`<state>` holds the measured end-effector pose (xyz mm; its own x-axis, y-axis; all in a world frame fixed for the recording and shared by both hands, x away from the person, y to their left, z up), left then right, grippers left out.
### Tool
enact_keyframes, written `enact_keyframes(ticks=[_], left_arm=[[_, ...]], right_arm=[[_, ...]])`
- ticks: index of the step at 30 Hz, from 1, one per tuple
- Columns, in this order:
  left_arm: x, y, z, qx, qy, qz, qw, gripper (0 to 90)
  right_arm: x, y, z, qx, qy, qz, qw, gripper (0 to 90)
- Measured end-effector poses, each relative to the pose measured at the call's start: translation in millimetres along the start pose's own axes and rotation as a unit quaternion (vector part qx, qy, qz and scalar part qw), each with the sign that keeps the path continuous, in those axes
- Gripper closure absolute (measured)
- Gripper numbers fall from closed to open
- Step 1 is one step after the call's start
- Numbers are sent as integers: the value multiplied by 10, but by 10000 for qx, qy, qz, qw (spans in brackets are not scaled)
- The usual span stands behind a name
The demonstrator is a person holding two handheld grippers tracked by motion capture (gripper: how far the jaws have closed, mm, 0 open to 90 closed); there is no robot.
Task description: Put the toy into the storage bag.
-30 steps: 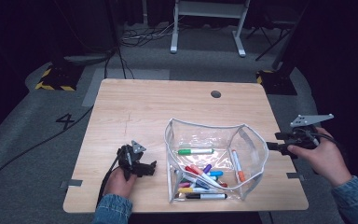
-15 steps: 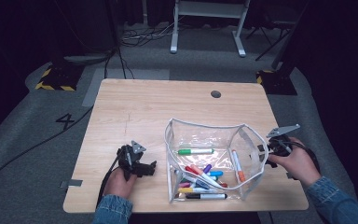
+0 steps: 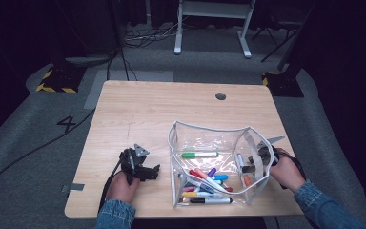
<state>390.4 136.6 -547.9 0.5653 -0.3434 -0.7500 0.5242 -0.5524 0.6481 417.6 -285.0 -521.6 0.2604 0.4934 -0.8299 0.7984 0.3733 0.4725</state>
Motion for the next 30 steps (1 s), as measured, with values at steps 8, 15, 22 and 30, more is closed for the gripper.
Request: enact_keyframes(ticks=[8, 15, 22, 30], left_arm=[[2, 1, 1, -1, -7, 9, 10000, 0], [1, 1, 0, 2, -3, 7, 10000, 0], [1, 1, 3, -8, -18, 0, 10000, 0], [4, 1, 3, -13, -13, 16, 10000, 0]], right_arm=[[-83, -46, 119, -96, -610, -134, 9980, 718], [-205, -77, 251, 162, -766, -144, 9968, 768], [-580, 72, 180, 237, -506, 82, 9984, 768], [-1062, 313, -7, 50, -456, 332, 9984, 768]])
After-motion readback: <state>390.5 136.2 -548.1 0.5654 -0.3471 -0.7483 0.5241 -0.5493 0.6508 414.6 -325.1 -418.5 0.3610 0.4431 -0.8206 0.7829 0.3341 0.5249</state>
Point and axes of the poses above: each handheld gripper's, and its own axes: x roughly forward along the jaws, y roughly out of its top, z roughly to its right, the point moved 5 cm from there along x, roughly forward along the jaws, and after that the axes turned 13 degrees about x, right-handed, at the moved point
